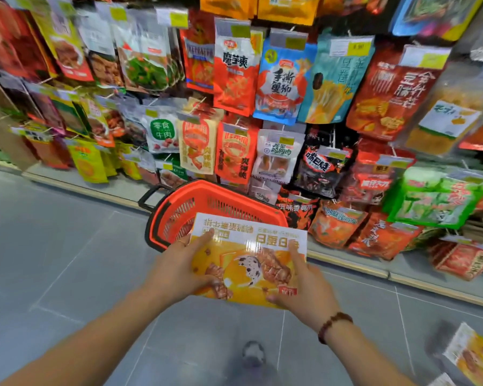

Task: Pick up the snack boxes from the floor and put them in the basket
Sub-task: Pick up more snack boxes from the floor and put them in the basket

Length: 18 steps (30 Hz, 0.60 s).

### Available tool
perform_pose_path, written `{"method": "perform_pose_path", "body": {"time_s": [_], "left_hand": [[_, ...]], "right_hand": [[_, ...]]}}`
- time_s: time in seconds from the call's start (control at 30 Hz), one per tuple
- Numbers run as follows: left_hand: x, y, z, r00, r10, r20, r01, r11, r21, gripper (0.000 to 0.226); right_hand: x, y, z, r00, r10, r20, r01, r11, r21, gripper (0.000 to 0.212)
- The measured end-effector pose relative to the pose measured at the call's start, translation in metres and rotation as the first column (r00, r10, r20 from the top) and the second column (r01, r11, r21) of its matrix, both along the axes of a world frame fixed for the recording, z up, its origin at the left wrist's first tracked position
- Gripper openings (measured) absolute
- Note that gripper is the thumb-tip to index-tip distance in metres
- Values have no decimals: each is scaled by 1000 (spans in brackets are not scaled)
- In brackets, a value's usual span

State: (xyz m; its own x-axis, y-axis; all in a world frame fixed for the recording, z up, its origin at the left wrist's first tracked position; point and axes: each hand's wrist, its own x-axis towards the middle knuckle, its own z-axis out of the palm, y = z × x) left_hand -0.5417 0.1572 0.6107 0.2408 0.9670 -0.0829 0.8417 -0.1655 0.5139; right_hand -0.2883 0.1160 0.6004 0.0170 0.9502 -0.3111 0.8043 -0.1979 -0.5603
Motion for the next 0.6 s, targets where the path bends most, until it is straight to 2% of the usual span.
{"method": "perform_pose_path", "body": {"time_s": [0.23, 0.33, 0.47, 0.6], "left_hand": [[4, 95, -33, 994, 99, -52, -103, 991, -90, 96], [9, 140, -44, 991, 135, -14, -136, 984, -113, 94], [12, 196, -56, 992, 113, -50, -119, 984, -134, 93], [10, 239, -82, 997, 79, -23, -82, 982, -171, 89]], "right_hand": [[5, 112, -34, 999, 40, -29, -42, 998, -55, 117], [9, 163, -50, 997, 41, -62, -46, 996, -73, 117], [10, 212, -71, 996, 41, -74, -48, 994, -95, 119], [9, 243, -100, 998, 16, -57, -23, 992, -126, 119]]}}
